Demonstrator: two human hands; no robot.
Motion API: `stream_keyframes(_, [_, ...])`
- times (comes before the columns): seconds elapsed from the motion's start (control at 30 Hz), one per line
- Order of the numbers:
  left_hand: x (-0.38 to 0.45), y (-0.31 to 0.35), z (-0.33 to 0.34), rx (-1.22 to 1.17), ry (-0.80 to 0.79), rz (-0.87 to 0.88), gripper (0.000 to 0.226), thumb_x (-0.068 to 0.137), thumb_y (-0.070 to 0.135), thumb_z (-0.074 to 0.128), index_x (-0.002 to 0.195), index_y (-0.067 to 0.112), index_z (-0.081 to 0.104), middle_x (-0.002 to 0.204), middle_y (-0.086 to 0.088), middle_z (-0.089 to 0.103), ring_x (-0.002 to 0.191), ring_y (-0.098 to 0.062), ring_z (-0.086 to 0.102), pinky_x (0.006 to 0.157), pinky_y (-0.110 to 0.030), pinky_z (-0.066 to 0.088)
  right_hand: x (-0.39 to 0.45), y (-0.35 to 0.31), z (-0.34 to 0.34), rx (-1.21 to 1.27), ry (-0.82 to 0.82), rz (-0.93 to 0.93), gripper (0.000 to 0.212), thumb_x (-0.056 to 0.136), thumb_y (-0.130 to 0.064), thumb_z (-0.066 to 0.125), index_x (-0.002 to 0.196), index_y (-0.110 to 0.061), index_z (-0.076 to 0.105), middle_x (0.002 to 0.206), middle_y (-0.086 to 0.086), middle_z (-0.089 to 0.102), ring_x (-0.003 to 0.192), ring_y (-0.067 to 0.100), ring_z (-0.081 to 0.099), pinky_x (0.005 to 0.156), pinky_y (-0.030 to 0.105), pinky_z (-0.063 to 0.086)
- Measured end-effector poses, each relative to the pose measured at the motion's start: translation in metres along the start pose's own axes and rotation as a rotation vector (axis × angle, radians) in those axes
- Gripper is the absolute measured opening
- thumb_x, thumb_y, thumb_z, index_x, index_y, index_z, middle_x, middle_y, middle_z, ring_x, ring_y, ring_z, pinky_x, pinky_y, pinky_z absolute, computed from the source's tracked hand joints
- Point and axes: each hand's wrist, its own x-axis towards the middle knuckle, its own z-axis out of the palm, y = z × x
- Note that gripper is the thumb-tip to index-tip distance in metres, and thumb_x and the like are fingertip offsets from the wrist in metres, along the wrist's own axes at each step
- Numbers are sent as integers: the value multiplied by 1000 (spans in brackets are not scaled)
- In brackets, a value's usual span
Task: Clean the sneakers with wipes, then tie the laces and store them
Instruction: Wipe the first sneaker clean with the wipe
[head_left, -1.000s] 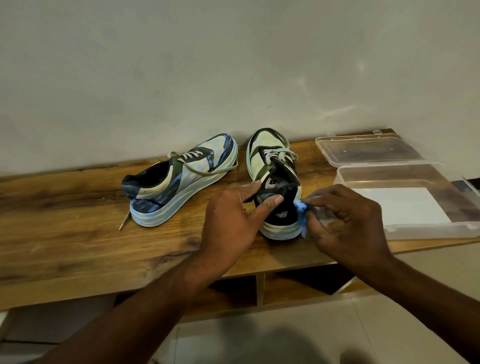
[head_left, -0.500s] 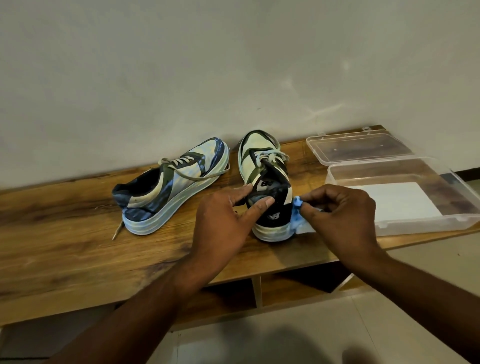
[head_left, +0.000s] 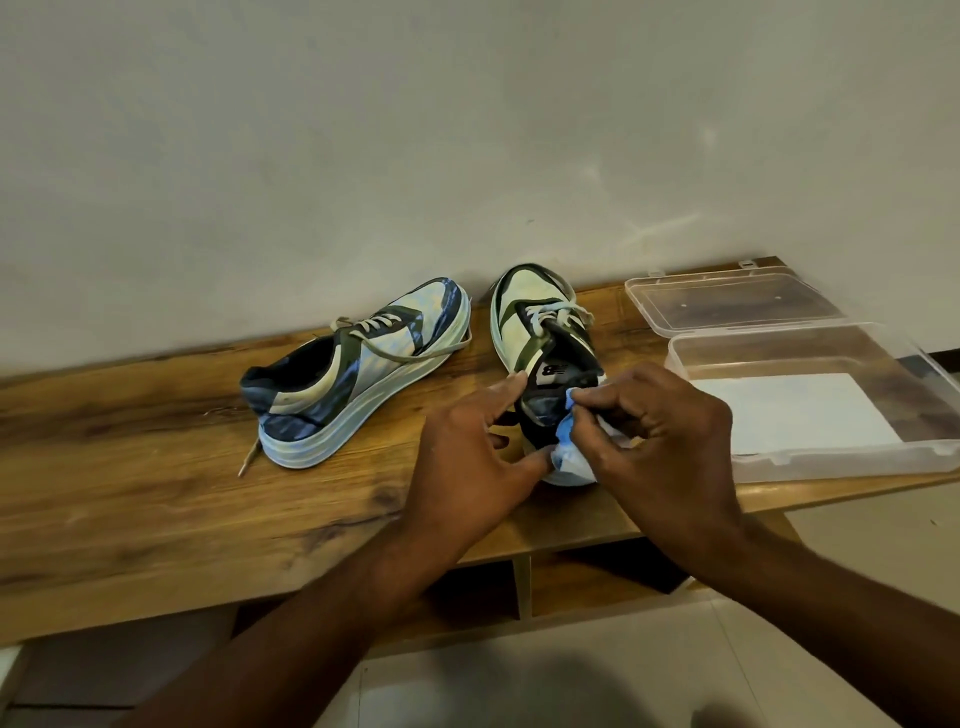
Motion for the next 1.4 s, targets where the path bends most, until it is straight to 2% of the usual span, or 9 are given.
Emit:
stream_keyframes(0.17, [-2, -10, 10, 55, 53, 94, 77, 70, -6, 90, 140, 12, 64, 135, -5, 68, 121, -14, 66, 93, -37, 61, -7, -11, 13, -147, -262, -268, 19, 90, -10, 70, 107, -4, 76, 100, 7, 66, 83, 16, 65, 73, 21, 58])
stream_keyframes(0.27, [-2, -8, 10, 105, 62, 101, 77, 68, 4, 93, 139, 15, 65, 136, -2, 68, 122, -12, 64, 93, -38, 60, 0, -8, 6, -205, -277, -286, 14, 87, -6, 73, 101, -2, 74, 98, 10, 64, 77, 19, 64, 64, 33, 61])
stream_keyframes(0.43, [1, -1, 11, 162, 90, 77, 79, 67, 39, 95, 138, 21, 66, 134, 3, 69, 118, -9, 63, 90, -38, 60, 18, -4, -17, -208, -30, -111, 14, 75, 2, 84, 81, -6, 74, 85, 5, 65, 70, 11, 58, 69, 4, 40])
stream_keyframes(0.57, [2, -2, 13, 135, 82, 101, 73, 68, 29, 95, 135, 18, 68, 132, 2, 70, 117, -11, 65, 88, -40, 61, 17, -8, -6, -181, -37, -138, 14, 78, 2, 82, 90, -3, 76, 89, 7, 64, 75, 9, 56, 73, 3, 40])
stream_keyframes(0.83, [3, -3, 9, 55, 39, 162, 57, 73, 18, 82, 129, 17, 71, 124, 3, 72, 114, -11, 67, 92, -39, 57, 11, -15, 16, -282, -311, -325, 16, 89, -6, 71, 104, -1, 71, 101, 12, 59, 75, 26, 62, 61, 40, 59])
stream_keyframes(0.97, [3, 1, 8, 145, 71, 144, 68, 73, 46, 83, 133, 18, 68, 131, 2, 70, 115, -10, 64, 88, -37, 60, 22, -10, -8, -285, -199, -227, 11, 79, 0, 79, 87, -4, 73, 91, 9, 62, 68, 21, 61, 61, 21, 45])
stream_keyframes(1.1, [2, 1, 12, 184, 90, 108, 77, 67, 45, 94, 135, 19, 67, 133, 2, 69, 116, -10, 65, 86, -37, 61, 26, 7, -28, -247, -115, -135, 16, 75, 0, 82, 89, -8, 78, 84, 3, 64, 67, 12, 58, 59, 23, 47])
stream_keyframes(1.2, [2, 2, 10, 153, 66, 131, 72, 70, 29, 94, 135, 15, 67, 134, -2, 69, 119, -13, 65, 89, -39, 61, 9, -2, -16, -182, -192, -276, 18, 81, -2, 79, 99, -4, 77, 96, 8, 67, 80, 13, 63, 76, 13, 50])
stream_keyframes(1.4, [2, -1, 9, 182, 7, 178, 80, 67, 9, 93, 140, 14, 63, 138, -3, 66, 125, -17, 62, 93, -42, 59, 2, -8, 4, -434, -426, -423, 28, 85, -5, 78, 110, 2, 68, 106, 17, 60, 83, 28, 65, 58, 41, 61])
